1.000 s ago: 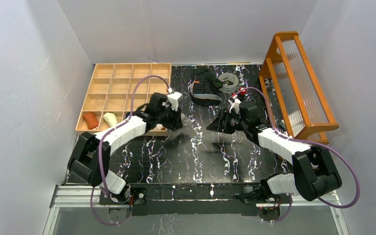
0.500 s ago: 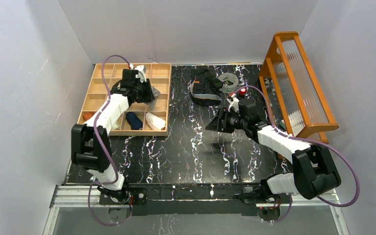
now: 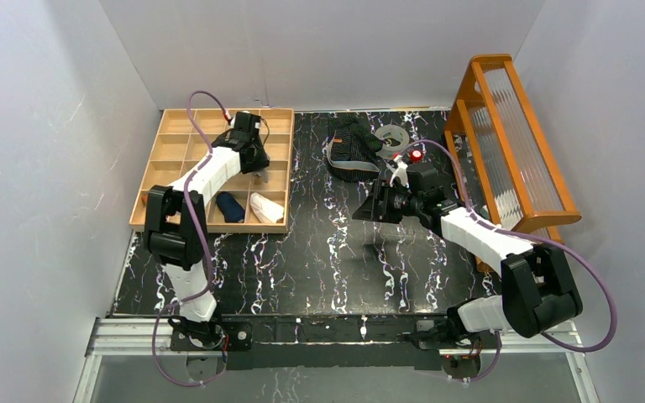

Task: Roll the underwear
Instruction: Place the underwear in the storage box.

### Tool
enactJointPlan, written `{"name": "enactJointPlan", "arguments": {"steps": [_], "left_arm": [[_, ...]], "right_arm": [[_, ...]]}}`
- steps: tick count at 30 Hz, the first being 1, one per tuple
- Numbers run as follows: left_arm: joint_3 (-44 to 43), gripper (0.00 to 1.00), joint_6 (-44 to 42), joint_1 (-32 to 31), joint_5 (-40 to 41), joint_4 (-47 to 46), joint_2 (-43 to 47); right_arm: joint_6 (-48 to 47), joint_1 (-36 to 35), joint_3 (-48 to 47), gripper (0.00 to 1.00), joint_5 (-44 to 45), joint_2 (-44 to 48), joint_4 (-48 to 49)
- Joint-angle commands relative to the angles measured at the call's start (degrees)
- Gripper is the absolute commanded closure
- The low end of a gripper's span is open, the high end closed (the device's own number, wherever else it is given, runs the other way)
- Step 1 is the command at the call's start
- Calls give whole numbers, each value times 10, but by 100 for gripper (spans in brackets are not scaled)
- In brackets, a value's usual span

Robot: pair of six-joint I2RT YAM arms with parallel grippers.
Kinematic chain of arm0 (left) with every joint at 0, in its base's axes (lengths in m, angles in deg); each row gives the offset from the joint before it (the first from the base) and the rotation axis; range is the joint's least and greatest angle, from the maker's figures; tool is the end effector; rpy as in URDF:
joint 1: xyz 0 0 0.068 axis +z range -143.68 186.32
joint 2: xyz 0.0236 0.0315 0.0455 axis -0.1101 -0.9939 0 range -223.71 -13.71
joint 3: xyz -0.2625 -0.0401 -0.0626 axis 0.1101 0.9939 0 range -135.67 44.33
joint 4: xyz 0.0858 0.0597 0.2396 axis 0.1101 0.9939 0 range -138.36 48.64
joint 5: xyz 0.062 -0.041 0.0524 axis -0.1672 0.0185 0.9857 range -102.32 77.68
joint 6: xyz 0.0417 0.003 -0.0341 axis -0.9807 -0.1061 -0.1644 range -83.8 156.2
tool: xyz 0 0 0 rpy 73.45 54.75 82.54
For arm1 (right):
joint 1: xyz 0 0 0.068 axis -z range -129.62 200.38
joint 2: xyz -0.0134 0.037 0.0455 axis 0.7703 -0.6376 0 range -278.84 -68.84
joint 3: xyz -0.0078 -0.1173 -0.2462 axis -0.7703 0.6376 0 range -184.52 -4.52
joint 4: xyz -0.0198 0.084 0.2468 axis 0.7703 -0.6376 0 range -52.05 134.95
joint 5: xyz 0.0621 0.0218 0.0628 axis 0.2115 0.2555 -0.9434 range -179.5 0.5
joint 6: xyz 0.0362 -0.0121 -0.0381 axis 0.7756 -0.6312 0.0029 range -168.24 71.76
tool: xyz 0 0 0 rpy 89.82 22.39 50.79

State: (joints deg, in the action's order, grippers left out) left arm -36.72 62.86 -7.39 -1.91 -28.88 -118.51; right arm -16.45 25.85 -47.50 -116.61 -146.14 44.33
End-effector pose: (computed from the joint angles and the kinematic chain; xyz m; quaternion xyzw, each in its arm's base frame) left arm 0.4049 -0.0922 0.2504 -0.1389 0.9042 -0.0582 0.3998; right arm 0.2523 0.1331 0.2220 -0.0536 0.8672 0.3953 0.2980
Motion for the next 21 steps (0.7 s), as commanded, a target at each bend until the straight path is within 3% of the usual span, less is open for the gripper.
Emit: {"name": "enactJointPlan", "arguments": {"steps": [1,11,15,21], "left_arm": [[-37,100,52,-35,94,24,-17],[-49,100,189,-98,266,83,-53],[-56,100,245,-108,302,93,-74],[-134,100,303,-111,337,157,-132]], "right_arm": [[-19,0,-29,29,2,-8,-19],[-50,1,-68,29,-3,-29,-54],[-67,2,-79,28,-6,-30,-73],[-89,10,-77,28,-12,-20,-96]]}}
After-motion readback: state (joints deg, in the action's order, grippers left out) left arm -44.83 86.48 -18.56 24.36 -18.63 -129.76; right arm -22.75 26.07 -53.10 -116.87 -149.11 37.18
